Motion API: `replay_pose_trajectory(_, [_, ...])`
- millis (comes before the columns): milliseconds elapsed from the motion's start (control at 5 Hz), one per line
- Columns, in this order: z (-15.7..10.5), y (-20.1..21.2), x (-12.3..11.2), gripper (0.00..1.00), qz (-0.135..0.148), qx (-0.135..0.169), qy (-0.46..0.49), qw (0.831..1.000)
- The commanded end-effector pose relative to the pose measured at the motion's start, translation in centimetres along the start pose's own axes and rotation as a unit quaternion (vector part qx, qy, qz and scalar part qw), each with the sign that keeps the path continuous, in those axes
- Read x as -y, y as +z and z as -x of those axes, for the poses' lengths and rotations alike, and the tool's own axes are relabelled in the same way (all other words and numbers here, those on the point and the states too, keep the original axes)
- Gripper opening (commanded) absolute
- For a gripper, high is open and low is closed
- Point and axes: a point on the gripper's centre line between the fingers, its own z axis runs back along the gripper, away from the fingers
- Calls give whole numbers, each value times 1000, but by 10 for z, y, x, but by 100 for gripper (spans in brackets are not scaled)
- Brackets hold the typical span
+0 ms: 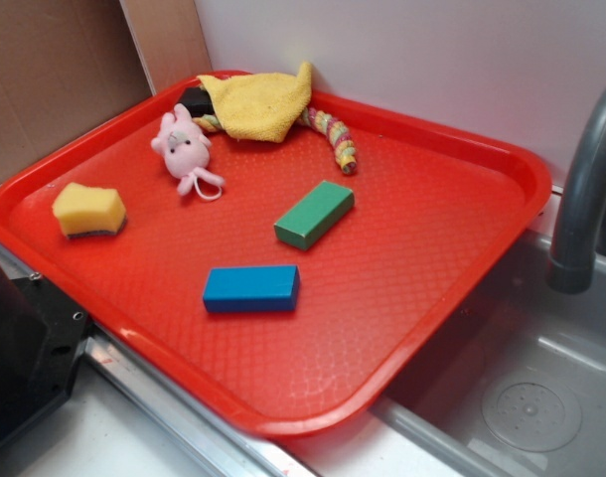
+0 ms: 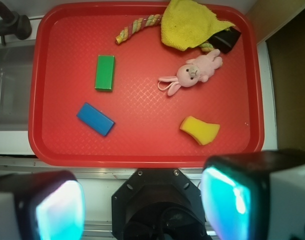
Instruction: Grab the green sponge.
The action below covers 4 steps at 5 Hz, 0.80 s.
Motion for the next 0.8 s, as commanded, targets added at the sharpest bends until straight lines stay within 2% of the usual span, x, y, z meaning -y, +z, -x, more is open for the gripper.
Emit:
replay_pose_trajectory(0, [0,0,0,100,0,0,0,1000])
replay_pose_trajectory(200, [-6,-34,-21,100,-44,27,-29,998])
replay_pose_trajectory(400, [8,-47,-35,100,-33,43,-78,995])
replay_pose_trajectory(600, [14,-64,-45,100,-15,18,-144,989])
